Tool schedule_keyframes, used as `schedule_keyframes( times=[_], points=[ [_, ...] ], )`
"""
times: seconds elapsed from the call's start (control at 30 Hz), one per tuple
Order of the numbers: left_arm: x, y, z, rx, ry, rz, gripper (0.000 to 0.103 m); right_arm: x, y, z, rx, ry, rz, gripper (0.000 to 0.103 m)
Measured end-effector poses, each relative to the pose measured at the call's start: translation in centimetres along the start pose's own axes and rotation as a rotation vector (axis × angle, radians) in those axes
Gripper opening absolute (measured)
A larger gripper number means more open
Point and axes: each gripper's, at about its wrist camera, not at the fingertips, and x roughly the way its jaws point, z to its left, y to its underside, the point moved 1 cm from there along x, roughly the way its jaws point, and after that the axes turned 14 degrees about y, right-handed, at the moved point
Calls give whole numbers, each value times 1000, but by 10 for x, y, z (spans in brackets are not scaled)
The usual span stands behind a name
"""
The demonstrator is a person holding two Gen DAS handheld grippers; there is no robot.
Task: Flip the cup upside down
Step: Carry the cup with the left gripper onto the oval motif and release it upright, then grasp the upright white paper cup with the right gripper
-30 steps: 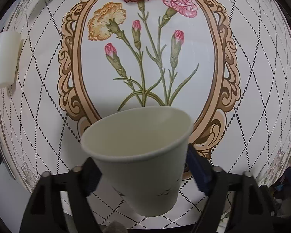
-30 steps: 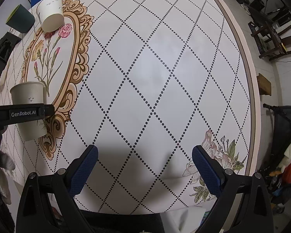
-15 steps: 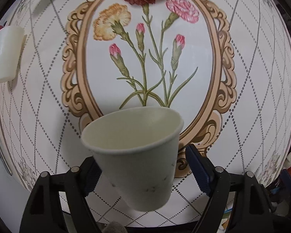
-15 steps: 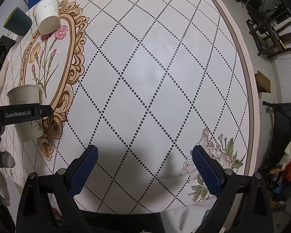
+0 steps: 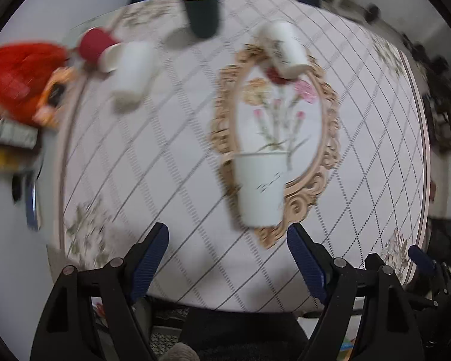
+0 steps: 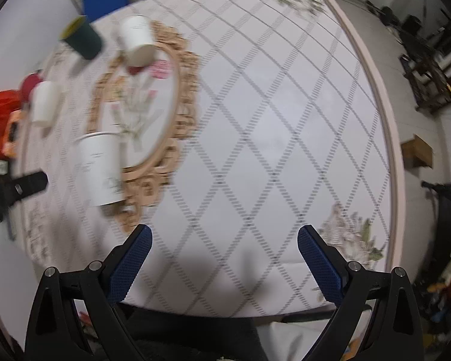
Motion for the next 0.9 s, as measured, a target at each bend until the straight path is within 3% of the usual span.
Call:
schedule_keyframes(
  times=[0.07,0.33,0.5,0.73,0.9],
  points=[
    [-21,-6,-1,-41,-3,-16,80,-11,5,14,-21,-36,-13,100],
    [-28,10,65,-126,-8,-29,80,-29,11,80,-90,-89,-17,100],
    [-20,1,102,-137,-26,-34,80,-22,-7,115,-100,-48,-1,100],
    [21,-6,120,-126,-43,39,80,12,-43,155,-53,12,28,99],
    [43,-3,121,-118,-80,106,80,48,-60,171,-17,10,115,84]
  ],
)
